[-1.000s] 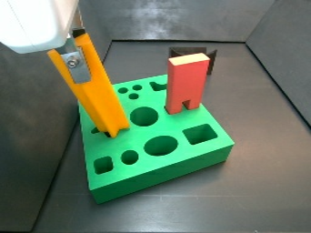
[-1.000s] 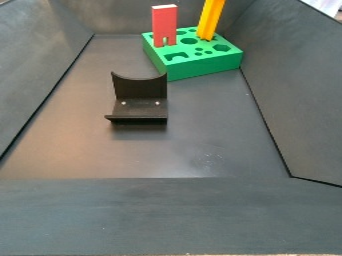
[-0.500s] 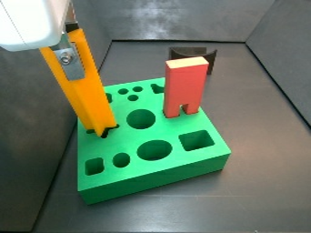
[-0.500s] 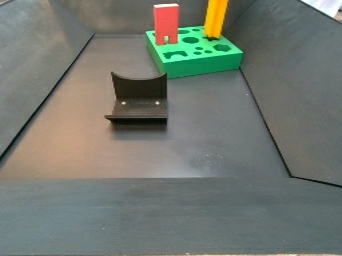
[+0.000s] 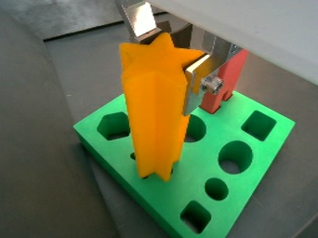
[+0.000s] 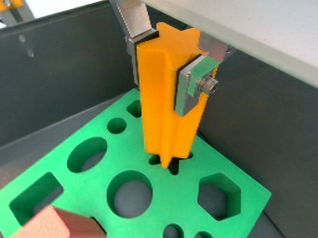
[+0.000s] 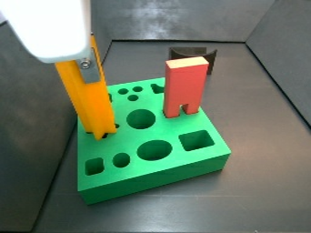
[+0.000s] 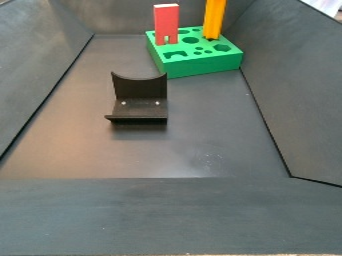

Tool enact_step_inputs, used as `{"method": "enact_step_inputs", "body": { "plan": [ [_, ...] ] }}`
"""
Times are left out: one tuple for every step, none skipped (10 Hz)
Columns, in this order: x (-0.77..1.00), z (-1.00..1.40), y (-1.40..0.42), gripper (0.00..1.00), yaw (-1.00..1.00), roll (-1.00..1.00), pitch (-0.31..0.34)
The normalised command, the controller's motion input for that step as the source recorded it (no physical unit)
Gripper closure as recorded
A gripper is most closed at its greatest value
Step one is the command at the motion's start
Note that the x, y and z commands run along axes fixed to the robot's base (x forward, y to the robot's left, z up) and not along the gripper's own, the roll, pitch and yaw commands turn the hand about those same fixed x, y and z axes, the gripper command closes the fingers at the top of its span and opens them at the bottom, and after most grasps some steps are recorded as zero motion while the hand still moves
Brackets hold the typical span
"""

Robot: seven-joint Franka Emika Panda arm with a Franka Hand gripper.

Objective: Pick up the star object. Move up. Move to above the board. Insert the star object.
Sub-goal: Insert the star object.

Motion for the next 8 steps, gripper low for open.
{"method": "enact_step_inputs", "body": {
  "plan": [
    [0.00, -0.37, 0.33, 1.00, 0.28, 0.23, 0.159],
    [-0.02, -0.11, 0.00, 1.00, 0.00, 0.00, 0.000],
    [0.08, -0.10, 0.00, 1.00, 0.09, 0.00, 0.000],
    [0.27, -0.03, -0.15, 1.00, 0.15, 0.00, 0.001],
    [0.32, 0.00, -0.24, 1.00, 0.08, 0.00, 0.027],
    [0.33, 0.00, -0.24, 1.00, 0.06, 0.00, 0.033],
    [0.35, 0.00, -0.21, 1.00, 0.05, 0.00, 0.044],
    [0.38, 0.00, -0.19, 1.00, 0.06, 0.00, 0.073]
  ]
}}
